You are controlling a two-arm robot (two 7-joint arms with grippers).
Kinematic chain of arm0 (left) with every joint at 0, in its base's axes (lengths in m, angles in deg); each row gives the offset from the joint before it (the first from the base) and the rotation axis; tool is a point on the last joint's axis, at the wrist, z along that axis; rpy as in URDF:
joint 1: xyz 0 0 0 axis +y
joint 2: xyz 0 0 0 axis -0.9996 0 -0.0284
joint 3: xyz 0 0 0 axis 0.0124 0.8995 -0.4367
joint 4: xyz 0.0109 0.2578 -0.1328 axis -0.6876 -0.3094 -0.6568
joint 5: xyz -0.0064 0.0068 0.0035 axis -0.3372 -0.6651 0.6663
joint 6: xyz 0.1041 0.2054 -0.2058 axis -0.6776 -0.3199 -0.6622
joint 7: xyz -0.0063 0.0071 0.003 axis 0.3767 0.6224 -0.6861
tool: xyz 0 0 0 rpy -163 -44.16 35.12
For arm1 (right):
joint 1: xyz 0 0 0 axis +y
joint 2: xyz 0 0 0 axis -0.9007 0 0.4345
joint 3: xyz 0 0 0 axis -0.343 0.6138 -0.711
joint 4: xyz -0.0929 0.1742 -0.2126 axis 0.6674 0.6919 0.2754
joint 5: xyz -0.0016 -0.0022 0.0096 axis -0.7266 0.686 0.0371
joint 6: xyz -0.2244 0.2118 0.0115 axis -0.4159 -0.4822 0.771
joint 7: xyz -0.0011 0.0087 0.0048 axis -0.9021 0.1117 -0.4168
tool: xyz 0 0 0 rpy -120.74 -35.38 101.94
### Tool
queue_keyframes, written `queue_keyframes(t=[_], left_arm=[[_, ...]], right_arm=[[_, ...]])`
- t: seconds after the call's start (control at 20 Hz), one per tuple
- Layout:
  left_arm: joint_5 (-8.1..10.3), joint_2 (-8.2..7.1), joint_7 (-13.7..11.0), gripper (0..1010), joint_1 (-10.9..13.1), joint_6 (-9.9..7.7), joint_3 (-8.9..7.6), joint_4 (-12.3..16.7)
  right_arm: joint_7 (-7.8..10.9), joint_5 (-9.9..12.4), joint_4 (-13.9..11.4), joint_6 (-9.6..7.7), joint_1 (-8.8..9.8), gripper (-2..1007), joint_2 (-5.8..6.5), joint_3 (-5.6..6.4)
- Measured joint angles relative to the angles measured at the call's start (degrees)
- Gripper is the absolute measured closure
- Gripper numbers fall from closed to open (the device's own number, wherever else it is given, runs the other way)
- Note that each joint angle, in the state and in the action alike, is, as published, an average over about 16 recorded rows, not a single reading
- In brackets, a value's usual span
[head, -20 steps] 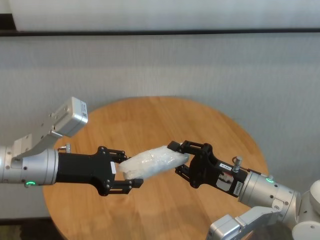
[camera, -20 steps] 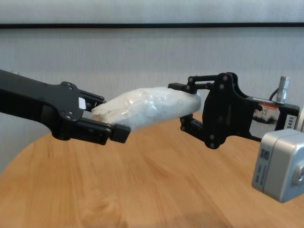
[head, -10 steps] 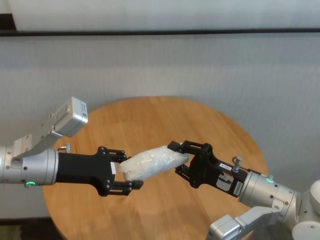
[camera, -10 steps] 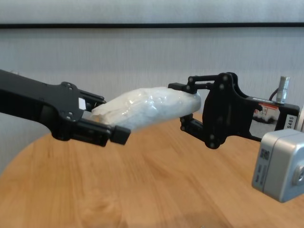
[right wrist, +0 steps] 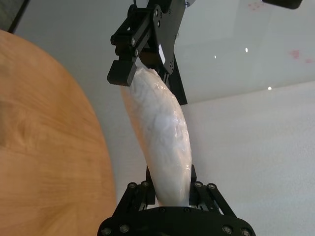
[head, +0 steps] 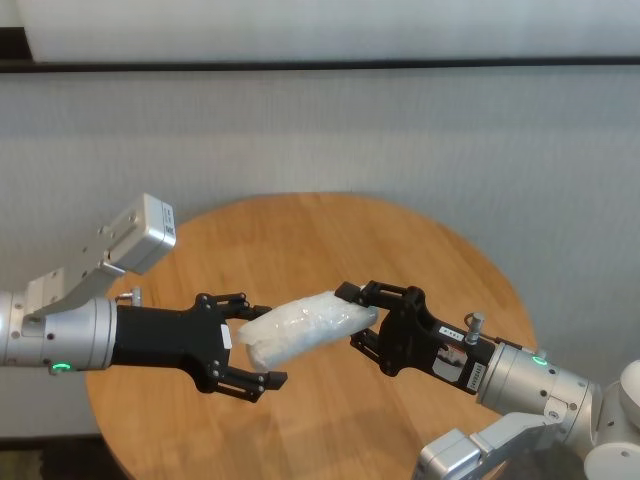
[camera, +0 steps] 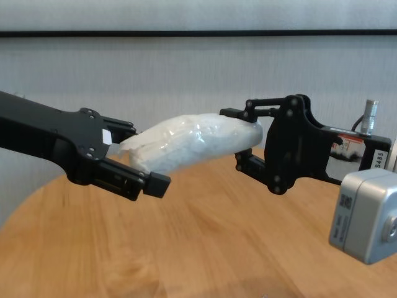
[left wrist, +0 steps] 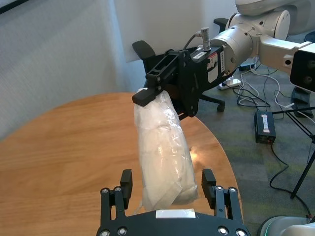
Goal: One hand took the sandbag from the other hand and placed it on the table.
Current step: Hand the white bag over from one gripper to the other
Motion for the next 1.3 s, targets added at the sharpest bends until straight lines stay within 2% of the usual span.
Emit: queue_keyframes(t=[0.45,0.95,1.3], left_arm=[[-0.01,-0.01,0.0,15,0.0,0.01,0.0,0.0],[-0.35,-0.75,0.9,10,0.0,0.69,0.32,0.9],[0.28,-2.2,3.0,10,1.2,2.36,-0.14,2.4]], right_arm=[[0.0,0.0,0.0,0.0,0.0,673,0.0,0.0],[0.0,0.0,0.0,0.0,0.0,673,0.0,0.0],[0.0,0.0,0.0,0.0,0.0,673,0.0,0.0]])
